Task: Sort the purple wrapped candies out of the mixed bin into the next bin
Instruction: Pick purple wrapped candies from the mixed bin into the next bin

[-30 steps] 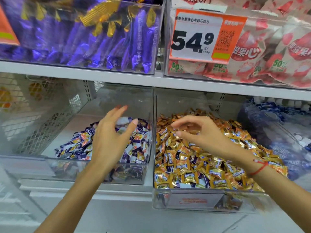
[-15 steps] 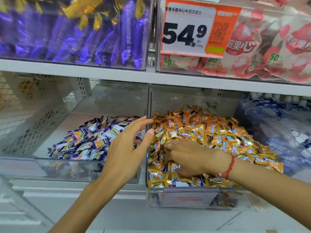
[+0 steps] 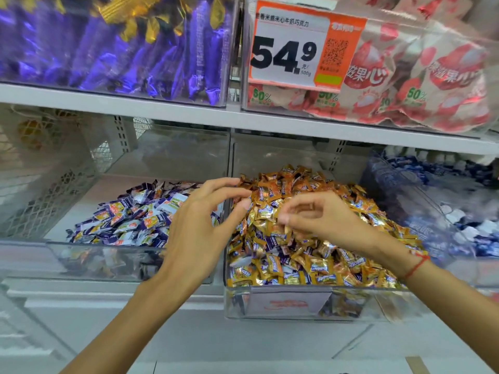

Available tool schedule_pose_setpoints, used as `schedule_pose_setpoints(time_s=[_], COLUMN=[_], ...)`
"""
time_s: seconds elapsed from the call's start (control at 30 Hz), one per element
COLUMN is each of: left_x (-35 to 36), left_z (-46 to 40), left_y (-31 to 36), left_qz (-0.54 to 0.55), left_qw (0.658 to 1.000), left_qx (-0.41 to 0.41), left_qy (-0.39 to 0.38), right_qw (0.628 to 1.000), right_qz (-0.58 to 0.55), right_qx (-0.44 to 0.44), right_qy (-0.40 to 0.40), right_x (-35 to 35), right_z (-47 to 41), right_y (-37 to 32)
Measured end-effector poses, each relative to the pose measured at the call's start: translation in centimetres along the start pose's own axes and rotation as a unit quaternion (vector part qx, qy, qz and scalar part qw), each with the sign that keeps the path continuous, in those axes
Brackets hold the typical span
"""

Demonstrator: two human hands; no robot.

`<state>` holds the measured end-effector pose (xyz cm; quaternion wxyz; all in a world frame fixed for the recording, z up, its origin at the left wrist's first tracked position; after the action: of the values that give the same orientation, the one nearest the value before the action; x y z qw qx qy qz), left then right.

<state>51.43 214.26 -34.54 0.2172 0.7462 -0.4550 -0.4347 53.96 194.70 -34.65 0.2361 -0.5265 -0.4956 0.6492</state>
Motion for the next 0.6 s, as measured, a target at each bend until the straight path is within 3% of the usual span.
schedule_pose_setpoints(time_s=[0.03, 0.1, 0.17, 0.23, 0.37, 0.47, 0.5, 0.6], left_x=[0.0, -0.1, -0.3, -0.6, -0.6, -0.7, -0.7, -0.4], left_z=[0.0, -0.1, -0.1, 0.1, 0.5, 0.4, 0.4, 0.4], left_y=[0.1, 0.0, -0.2, -0.4, -1.4, -1.2, -1.1, -0.9], left_qz=[-0.004, -0.008, -0.02, -0.05, -0.071, -0.078, -0.076, -0.047], left_qw=[1.0, 1.0, 1.0, 0.998, 0.994, 0.994, 0.995, 0.999], left_qx=[0.001, -0.003, -0.001, 0.0, -0.079, -0.068, -0.057, -0.024], left_qy=[-0.004, -0.009, 0.006, 0.036, 0.026, 0.016, 0.013, -0.007], right_qw=[1.0, 0.986, 0.925, 0.873, 0.913, 0.878, 0.882, 0.957], right_qz=[0.002, 0.156, 0.367, 0.467, 0.36, 0.425, 0.422, 0.262], right_qx=[-0.009, -0.048, -0.067, -0.064, -0.054, -0.068, -0.06, -0.007], right_qy=[0.02, 0.01, -0.069, -0.126, -0.184, -0.21, -0.202, -0.122], right_x=[-0.2, -0.2, 1.2, 2.1, 5.5, 7.4, 7.1, 4.3], right_z=[-0.1, -0.8, -1.4, -1.8, -2.1, -2.9, -3.1, -3.4], right_y=[-0.5, -1.3, -0.7, 0.7, 1.4, 2.1, 2.3, 1.8])
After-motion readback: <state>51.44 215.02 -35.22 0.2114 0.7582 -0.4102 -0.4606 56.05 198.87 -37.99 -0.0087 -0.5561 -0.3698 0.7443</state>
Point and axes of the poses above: each hand's wrist, its own z-axis away from the middle knuckle, its own x-axis out of the palm, y = z × x, the point moved 6 cm from there along -z, towards the middle knuckle, and after that the axes turned 1 degree about -y, right-handed, at the moved point
